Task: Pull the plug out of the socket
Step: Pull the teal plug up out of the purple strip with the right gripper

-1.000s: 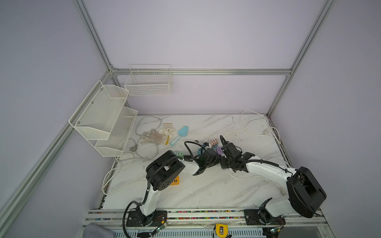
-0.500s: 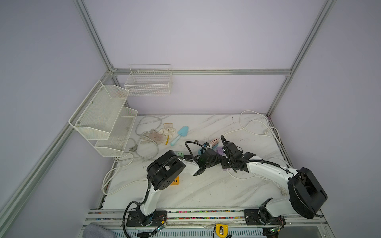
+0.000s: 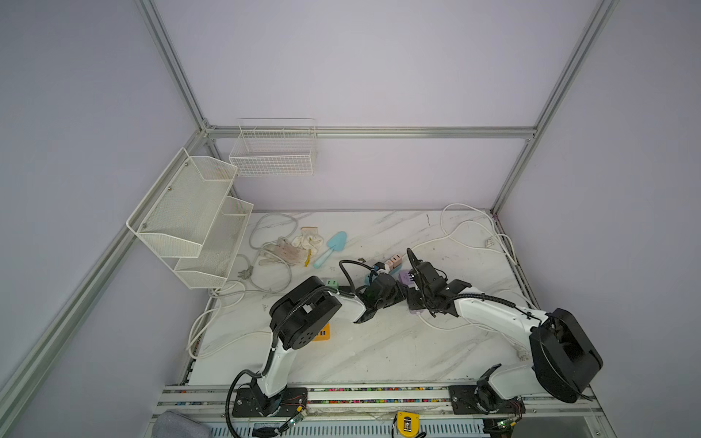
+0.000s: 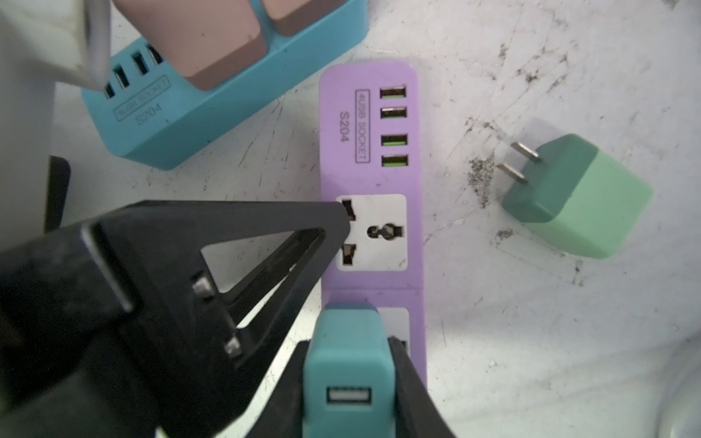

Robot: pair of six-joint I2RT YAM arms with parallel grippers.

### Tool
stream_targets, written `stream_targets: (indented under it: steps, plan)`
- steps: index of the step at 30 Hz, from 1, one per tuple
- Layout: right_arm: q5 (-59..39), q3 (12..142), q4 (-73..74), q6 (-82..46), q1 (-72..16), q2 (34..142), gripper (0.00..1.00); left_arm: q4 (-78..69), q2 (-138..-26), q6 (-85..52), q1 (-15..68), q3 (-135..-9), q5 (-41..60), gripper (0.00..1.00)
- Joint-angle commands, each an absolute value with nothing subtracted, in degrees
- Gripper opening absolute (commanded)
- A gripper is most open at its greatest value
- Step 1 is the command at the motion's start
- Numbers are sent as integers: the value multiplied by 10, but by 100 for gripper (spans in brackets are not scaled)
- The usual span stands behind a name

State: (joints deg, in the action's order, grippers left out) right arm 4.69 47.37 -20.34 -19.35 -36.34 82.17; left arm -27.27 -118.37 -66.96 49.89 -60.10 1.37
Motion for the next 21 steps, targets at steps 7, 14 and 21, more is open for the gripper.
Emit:
stream_targets:
  steps: [7,14,21]
  plan:
    - [73,486,-193,-207,-352,765,5,-161,-1226,-668,506,-585,40,24]
    - [32,499,-185,-180,-357,784,3,-158,-1225,-670,506,-587,38,24]
    - [46,485,-201,-214,-328,712,3,-148,-1212,-655,506,-601,41,24]
